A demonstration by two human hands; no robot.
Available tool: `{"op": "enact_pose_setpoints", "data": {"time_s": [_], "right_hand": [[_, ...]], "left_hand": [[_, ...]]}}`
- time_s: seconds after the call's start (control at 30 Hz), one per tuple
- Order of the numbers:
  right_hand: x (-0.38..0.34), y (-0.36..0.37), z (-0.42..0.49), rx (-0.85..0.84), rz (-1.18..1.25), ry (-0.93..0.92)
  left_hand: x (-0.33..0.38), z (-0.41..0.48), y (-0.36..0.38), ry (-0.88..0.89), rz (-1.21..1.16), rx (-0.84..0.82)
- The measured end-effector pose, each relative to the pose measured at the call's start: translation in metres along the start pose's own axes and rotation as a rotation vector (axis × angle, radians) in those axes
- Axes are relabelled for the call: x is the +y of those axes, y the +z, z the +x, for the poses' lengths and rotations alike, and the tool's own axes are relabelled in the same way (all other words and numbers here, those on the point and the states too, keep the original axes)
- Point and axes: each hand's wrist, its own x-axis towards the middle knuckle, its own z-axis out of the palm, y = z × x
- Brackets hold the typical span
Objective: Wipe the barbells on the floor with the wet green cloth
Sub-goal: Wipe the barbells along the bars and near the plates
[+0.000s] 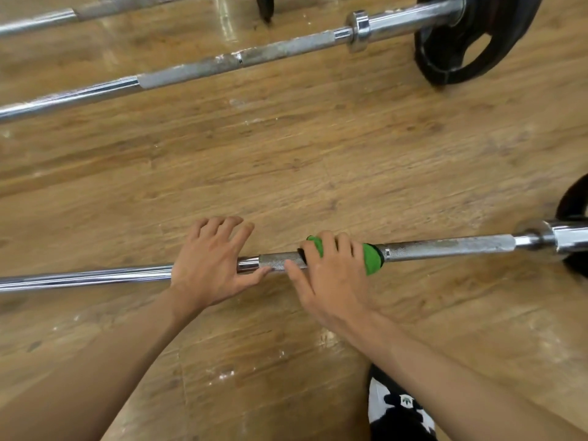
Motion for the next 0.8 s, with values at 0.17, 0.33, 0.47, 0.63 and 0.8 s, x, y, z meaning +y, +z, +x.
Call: {"op": "enact_pose_setpoints", "data": {"time_s": [0.17,0.33,0.47,0.63,0.8], "right_hand": [[0.074,-0.008,-0.013,0.048,0.024,-0.045],[0.114,-0.016,-0.016,0.153,-0.026,0.266],[0.044,-0.019,-0.001,0.025,-0.011,0.286],[-0.039,-0.007,0.010,-0.135,0.040,0.013],[0.018,-0.006,-0.004,-0.062,0.100,-0.086]], "left_hand": [[-0.002,0.004,0.000,-0.033,-0.027,0.003],[-0.001,0.004,0.001,-0.048,-0.012,0.001],[0.001,0.003,0.003,-0.055,0.012,0.000],[-0.002,0.001,0.004,-0.045,0.014,-0.018],[0.000,0.002,0.003,-0.056,0.001,0.020]]}}
